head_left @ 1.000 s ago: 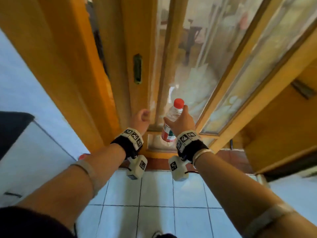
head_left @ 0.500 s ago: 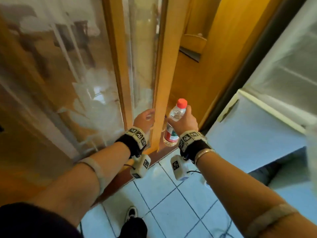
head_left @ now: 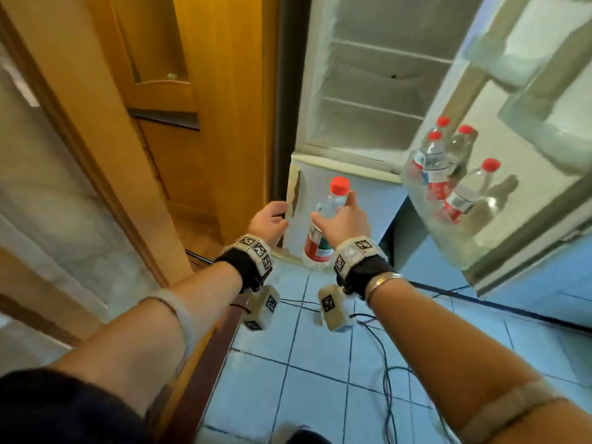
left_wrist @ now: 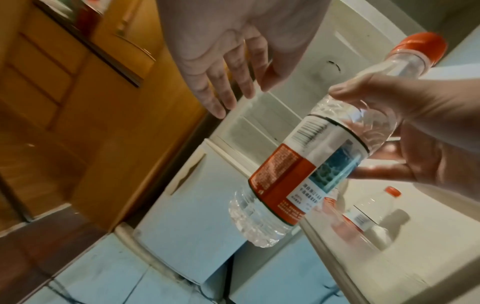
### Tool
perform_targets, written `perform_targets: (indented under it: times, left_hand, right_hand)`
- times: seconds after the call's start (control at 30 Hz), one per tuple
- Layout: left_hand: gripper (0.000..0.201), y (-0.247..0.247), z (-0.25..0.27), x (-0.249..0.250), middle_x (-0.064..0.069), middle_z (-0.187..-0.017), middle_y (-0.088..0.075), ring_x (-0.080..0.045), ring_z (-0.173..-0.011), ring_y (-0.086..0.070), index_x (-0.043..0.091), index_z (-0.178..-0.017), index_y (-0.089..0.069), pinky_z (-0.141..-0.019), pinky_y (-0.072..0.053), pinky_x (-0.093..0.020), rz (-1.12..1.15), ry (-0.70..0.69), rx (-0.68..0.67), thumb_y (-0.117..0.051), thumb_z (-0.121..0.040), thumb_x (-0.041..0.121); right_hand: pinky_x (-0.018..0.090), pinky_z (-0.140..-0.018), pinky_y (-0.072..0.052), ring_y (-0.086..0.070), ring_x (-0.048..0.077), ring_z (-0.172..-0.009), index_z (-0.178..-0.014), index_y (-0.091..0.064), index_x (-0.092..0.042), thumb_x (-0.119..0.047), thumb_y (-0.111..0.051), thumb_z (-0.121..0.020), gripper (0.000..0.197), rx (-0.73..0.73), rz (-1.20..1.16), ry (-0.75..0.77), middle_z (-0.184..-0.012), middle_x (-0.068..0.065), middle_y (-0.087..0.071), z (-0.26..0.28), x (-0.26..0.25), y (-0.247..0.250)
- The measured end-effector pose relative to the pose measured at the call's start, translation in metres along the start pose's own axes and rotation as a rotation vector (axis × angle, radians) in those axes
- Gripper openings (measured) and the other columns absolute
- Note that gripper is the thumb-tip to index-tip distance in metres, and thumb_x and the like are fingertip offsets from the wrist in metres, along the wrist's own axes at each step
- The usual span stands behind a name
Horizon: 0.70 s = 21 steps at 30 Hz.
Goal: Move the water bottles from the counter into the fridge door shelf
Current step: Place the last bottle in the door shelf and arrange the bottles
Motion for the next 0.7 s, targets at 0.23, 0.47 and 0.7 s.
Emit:
perform_targets:
  times: [0.23,0.47,0.7]
  left_hand:
    - [0.040,-0.104,-0.062,0.056,-0.007,-0.131,-0.054,-0.024,-0.118,-0.054,0.012,-0.126,-0.051,-0.088,-0.043,-0.027,0.011,-0.115,-0.193,-0.047,-0.088,0.002]
    - [0.038,-0.198,-0.098,0.107,-0.010,-0.132,-0.054,-0.025,-0.116,-0.055,0.009,-0.125,-0.051,-0.088,-0.045,-0.029,0.037,-0.182,-0.377,-0.046,-0.088,0.000]
    - [0.037,-0.269,-0.118,0.149,-0.016,-0.126,-0.057,-0.023,-0.102,-0.055,0.002,-0.122,-0.052,-0.085,-0.044,-0.026,0.056,-0.284,-0.564,-0.049,-0.086,-0.003]
  right_hand:
    - [0.032,-0.070,-0.045,-0.064,0.030,-0.086,-0.122,-0.038,-0.016,-0.042,-0.069,-0.075,0.062,0.211,0.096,-0.142,-0.088,0.007,-0.061,-0.058,0.053,0.077]
    - [0.036,-0.081,-0.053,-0.064,0.027,-0.087,-0.123,-0.040,-0.020,-0.038,-0.071,-0.073,0.061,0.408,0.033,-0.231,-0.094,0.005,-0.064,-0.087,0.093,0.150]
    - [0.033,-0.088,-0.050,-0.063,0.019,-0.091,-0.125,-0.038,-0.027,-0.050,-0.071,-0.069,0.069,0.604,-0.002,-0.328,-0.106,-0.002,-0.065,-0.092,0.112,0.203]
Point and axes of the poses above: each hand's wrist, its own z-axis away from the middle knuckle, its own y-axis out of the back of the hand, x = y × z, the point moved 4 cm from there along -z, towards the middle knuckle
